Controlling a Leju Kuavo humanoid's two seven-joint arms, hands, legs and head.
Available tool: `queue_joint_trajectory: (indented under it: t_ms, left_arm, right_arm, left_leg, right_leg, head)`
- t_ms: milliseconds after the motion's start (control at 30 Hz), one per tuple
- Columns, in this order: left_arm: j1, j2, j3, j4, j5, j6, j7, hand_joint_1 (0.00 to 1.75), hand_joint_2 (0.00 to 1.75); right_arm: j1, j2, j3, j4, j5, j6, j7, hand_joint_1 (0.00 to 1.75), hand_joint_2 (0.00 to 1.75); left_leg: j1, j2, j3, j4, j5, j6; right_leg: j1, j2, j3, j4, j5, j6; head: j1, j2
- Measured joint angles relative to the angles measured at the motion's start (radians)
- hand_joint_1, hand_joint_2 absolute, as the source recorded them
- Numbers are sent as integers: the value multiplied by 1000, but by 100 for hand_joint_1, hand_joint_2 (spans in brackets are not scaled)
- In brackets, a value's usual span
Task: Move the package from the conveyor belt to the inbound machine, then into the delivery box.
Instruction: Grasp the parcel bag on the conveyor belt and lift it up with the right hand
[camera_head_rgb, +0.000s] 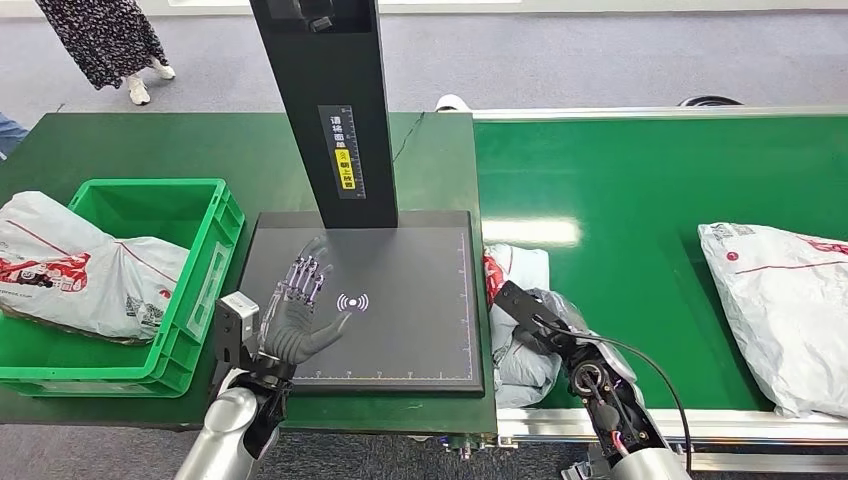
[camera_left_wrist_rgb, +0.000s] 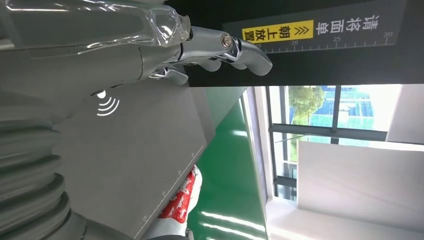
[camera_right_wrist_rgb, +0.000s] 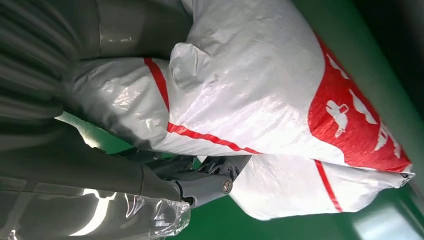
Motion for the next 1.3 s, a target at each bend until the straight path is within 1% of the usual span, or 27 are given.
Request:
queue_joint_trajectory:
  t_ms: [333,667,833,1000,1133,1300]
  left_arm:
    - [-5,0,1,0,0,2,0,0,175]
    - [-4,0,3,0,0,3,0,0,175]
    - [6,0,9,-4,0,5,-2,0,175]
    - [26,0,19,-21,0,12,-3,0,175]
    - [37,1,31,-34,-1,18,-6,0,175]
    - [43,0,43,-47,-2,18,-13,0,175]
  right_arm:
    - [1,-2,11,-3,5,-14,-16,175,175]
    - [22,-3,18,-44,15,-29,-22,175,175]
    - [37,-2,12,-65,-11,-71,-22,175,175]
    - [93,-2,-17,-162,-49,-135,-20,175,175]
    - [131,-2,-51,-271,-69,-165,-19,175,175]
    - [155,-2,-91,-386,-80,-190,-24,175,175]
  left_leg:
    - [0,0,0,0,0,0]
    - [0,0,-1,0,0,0]
    - [0,-1,-2,0,0,0]
    - [0,-5,-7,0,0,0]
    - [0,-6,-9,0,0,0]
    - [0,-5,-9,0,0,0]
  right_leg:
    - [0,0,0,0,0,0]
    - [0,0,0,0,0,0]
    - [0,-1,-2,0,0,0]
    - [0,-5,-4,0,0,0]
    - [0,-6,-6,0,0,0]
    - [-1,-5,-6,0,0,0]
  head:
    - [0,0]
    - [0,0]
    - [0,0]
    - [0,0]
    - [0,0]
    - [0,0]
